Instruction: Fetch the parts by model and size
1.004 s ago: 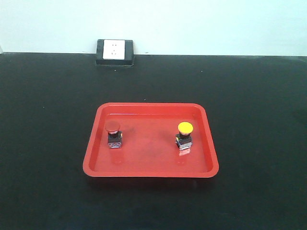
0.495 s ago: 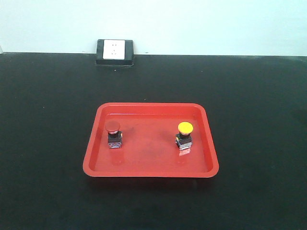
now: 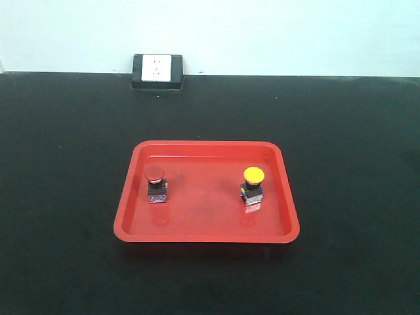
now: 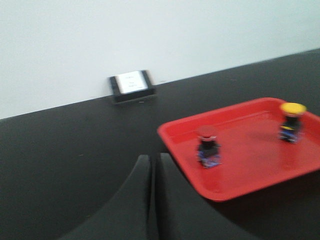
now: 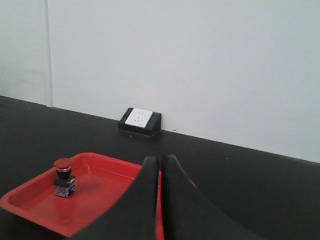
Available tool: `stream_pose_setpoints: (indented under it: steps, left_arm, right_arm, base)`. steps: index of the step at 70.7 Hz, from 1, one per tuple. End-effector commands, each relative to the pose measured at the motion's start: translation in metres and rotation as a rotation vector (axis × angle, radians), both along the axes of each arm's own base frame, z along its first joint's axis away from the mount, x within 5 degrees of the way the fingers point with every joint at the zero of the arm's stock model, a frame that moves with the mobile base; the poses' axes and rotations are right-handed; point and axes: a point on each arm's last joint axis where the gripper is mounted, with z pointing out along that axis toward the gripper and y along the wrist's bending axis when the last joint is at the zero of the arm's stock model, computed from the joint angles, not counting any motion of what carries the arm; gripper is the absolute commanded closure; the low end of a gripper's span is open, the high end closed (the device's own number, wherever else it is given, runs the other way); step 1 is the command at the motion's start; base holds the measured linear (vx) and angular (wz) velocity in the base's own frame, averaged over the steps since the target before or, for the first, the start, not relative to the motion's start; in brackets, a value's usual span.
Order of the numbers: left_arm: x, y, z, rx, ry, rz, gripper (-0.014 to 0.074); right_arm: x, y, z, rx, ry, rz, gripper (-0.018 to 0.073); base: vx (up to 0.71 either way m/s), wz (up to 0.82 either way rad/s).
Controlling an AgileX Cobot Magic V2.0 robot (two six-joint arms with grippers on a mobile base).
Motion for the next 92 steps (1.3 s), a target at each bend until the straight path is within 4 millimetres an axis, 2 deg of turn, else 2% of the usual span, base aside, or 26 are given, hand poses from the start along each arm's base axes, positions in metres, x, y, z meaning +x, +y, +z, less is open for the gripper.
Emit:
stream_pose_setpoints:
  steps: [1,10,24,58,70,92]
  left_arm:
    - [0.006,0.001,0.001,-0.04,-0.106,0.072,0.0603]
    - [0.017,0.003,-0.024,-0.067,-0.13,0.14,0.0603]
    - [0.025,0.003,-0.056,-0.1,-0.194,0.15,0.0603]
    - [0.025,0.006,-0.055,-0.11,-0.197,0.2,0.0603]
    - [0.025,0.006,-0.055,-0.2,-0.185,0.199,0.0603]
    - [0.025,0.006,-0.055,-0.207,-0.183,0.2,0.0603]
  right_arm:
    - [-0.004,-0.002,0.014,0.024,-0.094,-0.009,0.0569]
    - [-0.004,-0.002,0.014,0.024,-0.094,-0.009,0.0569]
    - [-0.004,-0.002,0.014,0.024,-0.094,-0.009,0.0569]
    - [-0.004,-0.002,0.014,0.025,-0.094,-0.009,0.0569]
    - [-0.004,-0.002,0.014,0.025,-0.094,-0.009,0.0569]
    - [-0.004,-0.002,0.014,0.025,-0.094,-0.009,0.0569]
  base:
    - [0.0,0.0]
    - [0.0,0.0]
    - [0.0,0.0]
    - [0.0,0.0]
    - [0.0,0.0]
    - [0.0,0.0]
